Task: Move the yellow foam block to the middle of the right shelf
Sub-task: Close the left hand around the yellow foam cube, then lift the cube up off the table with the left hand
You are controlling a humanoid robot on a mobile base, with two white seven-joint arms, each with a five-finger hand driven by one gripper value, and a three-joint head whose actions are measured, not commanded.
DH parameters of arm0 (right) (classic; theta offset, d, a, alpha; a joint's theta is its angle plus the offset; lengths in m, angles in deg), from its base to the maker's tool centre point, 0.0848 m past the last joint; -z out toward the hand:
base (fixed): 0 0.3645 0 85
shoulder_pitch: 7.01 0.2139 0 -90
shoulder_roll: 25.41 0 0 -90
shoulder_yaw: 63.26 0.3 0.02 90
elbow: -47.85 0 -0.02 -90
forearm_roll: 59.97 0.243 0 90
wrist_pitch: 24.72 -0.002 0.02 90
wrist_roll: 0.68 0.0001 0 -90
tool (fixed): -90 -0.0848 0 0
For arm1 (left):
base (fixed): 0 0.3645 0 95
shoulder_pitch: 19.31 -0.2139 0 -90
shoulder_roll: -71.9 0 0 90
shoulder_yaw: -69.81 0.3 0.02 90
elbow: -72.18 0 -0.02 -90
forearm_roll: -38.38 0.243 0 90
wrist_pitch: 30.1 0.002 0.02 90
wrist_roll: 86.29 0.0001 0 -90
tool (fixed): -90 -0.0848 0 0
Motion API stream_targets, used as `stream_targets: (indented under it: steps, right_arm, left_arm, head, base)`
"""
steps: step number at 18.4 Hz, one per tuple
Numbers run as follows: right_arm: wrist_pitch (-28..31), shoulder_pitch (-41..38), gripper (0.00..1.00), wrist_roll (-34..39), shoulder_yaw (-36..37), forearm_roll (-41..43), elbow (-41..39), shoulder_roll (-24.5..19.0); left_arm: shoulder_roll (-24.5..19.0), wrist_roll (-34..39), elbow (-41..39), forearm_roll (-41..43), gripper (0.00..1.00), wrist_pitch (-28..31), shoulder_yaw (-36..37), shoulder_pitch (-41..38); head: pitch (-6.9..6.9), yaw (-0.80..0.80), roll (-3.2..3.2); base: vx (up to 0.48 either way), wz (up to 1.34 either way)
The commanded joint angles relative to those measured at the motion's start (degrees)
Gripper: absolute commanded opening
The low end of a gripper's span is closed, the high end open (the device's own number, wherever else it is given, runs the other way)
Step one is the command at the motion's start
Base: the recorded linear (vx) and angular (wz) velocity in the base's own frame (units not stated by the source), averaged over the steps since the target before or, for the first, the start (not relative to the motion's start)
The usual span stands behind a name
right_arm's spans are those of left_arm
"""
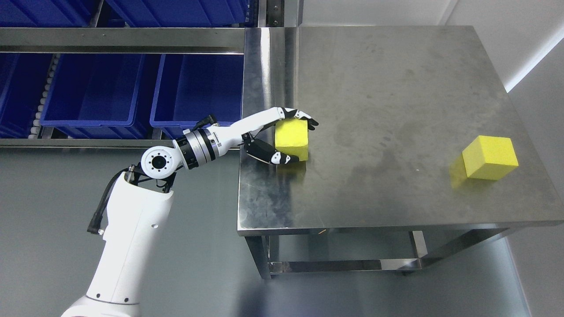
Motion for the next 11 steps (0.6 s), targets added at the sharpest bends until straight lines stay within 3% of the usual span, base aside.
stream_targets:
  steps: [1,5,6,11]
  right_arm:
    - [0.0,-0.1,1.00,0.0,0.0,-0.2,-1.0,1.0]
    - [0.0,-0.1,1.00,0.0,0.0,-0.2,-1.0,1.0]
    - [0.0,-0.1,1.00,0.0,0.0,-0.2,-1.0,1.0]
    - [0.0,-0.1,1.00,0.0,0.0,-0.2,-1.0,1.0]
  left_arm:
    - [2.6,9.2,-2.7,-16.2,0.43,-0.6,-11.6,0.6]
    - [2.6,36.2,-2.7,-20.5,0.45,-10.7,-11.9,-4.3]
    - [2.6,39.0,-2.8,-20.5,0.45,-12.8,-11.9,-6.1]
    - [2.6,39.2,-3.4,-20.5,0.45,-16.5,-12.2,-14.3]
  head:
    - [0.00,0.00,0.00]
    - [0.00,0.00,0.00]
    - [0.00,0.00,0.00]
    - [0.00,0.00,0.00]
  base:
    - [0.000,0.00]
    - [0.000,0.00]
    - [0.000,0.00]
    - [-0.001,0.07]
